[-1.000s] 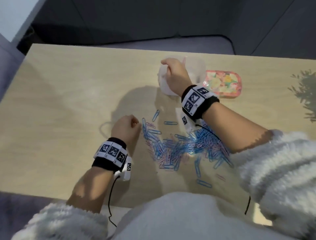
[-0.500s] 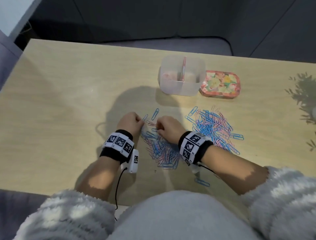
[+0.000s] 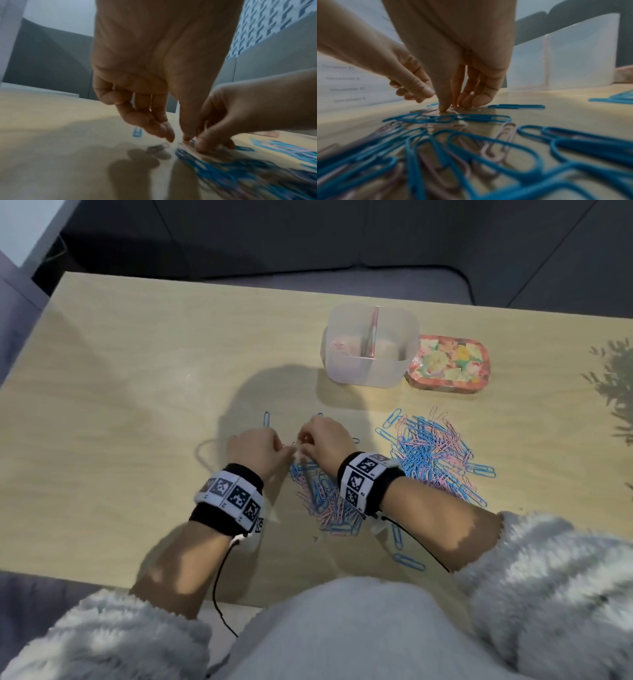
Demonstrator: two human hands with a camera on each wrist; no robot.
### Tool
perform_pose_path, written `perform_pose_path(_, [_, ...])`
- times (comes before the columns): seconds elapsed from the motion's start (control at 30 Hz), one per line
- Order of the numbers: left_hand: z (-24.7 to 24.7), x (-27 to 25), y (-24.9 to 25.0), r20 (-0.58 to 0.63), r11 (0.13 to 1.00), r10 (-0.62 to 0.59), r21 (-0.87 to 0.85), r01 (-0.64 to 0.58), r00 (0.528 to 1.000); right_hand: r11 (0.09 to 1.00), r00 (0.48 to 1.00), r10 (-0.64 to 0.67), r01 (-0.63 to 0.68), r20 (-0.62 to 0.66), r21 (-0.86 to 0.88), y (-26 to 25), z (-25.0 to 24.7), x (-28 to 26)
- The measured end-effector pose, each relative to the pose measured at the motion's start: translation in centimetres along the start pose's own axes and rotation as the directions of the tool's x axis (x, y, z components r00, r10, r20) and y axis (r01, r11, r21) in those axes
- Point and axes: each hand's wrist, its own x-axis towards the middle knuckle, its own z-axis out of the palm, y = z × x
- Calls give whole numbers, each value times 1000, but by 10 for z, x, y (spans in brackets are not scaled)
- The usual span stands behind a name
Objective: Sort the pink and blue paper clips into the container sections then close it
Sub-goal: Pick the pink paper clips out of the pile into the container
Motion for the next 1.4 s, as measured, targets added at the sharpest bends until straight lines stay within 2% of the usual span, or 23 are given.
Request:
perform_pose_path(0.2, [13, -12, 14, 80, 991, -92, -89, 99, 993, 996, 995, 88, -86, 56, -39, 9, -2, -1])
perform_pose_path(0.3, [10, -10, 4, 157, 971, -113, -191, 142, 981, 990, 990, 86, -72, 114, -119, 14, -3, -5])
perform_pose_path(0.37, [6, -10, -5, 156, 967, -136, -193, 165, 978, 992, 989, 84, -72, 123, -100, 21, -7, -8])
perform_pose_path(0.43, [3, -12, -13, 108, 972, -171, -144, 185, 979, 989, 988, 133, -138, 84, 56, 33, -14, -11])
perform_pose_path(0.5, [4, -13, -18, 26, 977, -168, -131, 170, 985, 946, 978, 206, -205, 23, 251, 45, -22, -13])
perform_pose_path(0.57, [6, -10, -16, -63, 984, -130, -134, 121, 989, 859, 960, 280, -254, 9, 445, 50, -27, -15])
perform_pose_path(0.63, [9, -5, -8, -108, 990, -83, -126, 69, 991, 731, 938, 344, -299, 48, 614, 49, -30, -17])
perform_pose_path(0.67, [10, -3, -3, -108, 992, -66, -114, 54, 992, 683, 931, 357, -320, 82, 657, 47, -30, -17])
perform_pose_path(0.7, [11, 0, 1, -93, 993, -59, -105, 49, 994, 675, 931, 349, -329, 108, 660, 44, -30, -18])
perform_pose_path(0.73, [12, 2, 5, -75, 993, -56, -105, 48, 996, 721, 942, 313, -316, 117, 617, 42, -28, -19])
perform_pose_path(0.8, [13, 6, 10, -32, 988, -63, -146, 58, 997, 887, 973, 204, -231, 110, 399, 40, -20, -21])
perform_pose_path(0.87, [13, 9, 11, -1, 978, -70, -197, 69, 998, 968, 979, 173, -189, 109, 162, 42, -15, -22])
perform_pose_path(0.93, [14, 10, 11, 11, 971, -64, -232, 65, 998, 980, 981, 183, -187, 68, 62, 46, -17, -21])
perform_pose_path(1.0, [14, 9, 10, 2, 970, -60, -236, 59, 998, 977, 979, 205, -205, -4, 55, 46, -24, -21])
perform_pose_path(1.07, [12, 10, 11, -38, 977, -59, -210, 49, 998, 984, 985, 171, -169, -38, 50, 43, -27, -24])
perform_pose_path(1.23, [10, 11, 18, -100, 976, -48, -214, 26, 994, 997, 992, 68, -62, 104, -54, 29, -12, -37])
perform_pose_path(1.4, [16, 11, 26, -42, 974, -22, -227, 12, 999, 986, 962, 162, -164, 219, -6, 36, -7, -34])
